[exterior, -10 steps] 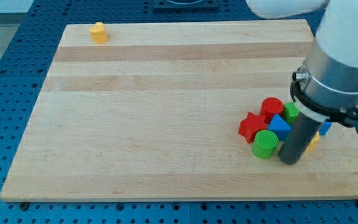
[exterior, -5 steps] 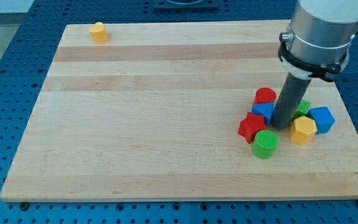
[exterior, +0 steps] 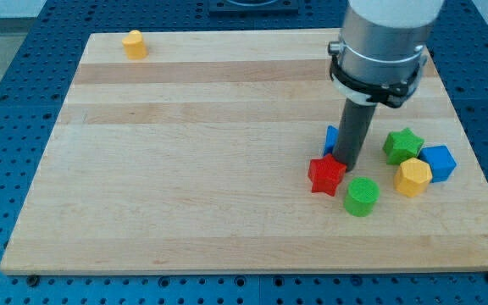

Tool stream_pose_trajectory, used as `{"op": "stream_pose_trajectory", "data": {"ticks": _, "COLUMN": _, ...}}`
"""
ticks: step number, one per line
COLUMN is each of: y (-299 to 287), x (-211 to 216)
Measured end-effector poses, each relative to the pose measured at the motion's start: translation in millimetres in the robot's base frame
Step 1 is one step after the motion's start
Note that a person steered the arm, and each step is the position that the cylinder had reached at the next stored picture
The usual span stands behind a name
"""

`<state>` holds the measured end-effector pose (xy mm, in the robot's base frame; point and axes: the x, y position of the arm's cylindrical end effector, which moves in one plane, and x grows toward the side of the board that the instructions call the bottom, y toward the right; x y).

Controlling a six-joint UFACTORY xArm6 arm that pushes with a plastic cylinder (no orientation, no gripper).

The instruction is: Move the blue triangle to the top center of the board

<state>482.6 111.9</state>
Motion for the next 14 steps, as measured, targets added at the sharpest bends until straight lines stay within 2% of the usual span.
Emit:
{"op": "stream_pose_trajectory", "data": {"ticks": 3, "y": -26, "x": -56}}
{"op": "stream_pose_trajectory", "data": {"ticks": 10, "y": -1, "x": -171}}
{"op": "stream_pose_trajectory", "data": {"ticks": 12, "y": -25, "x": -172}}
{"op": "stream_pose_trajectory", "data": {"ticks": 14, "y": -47, "x": -150}}
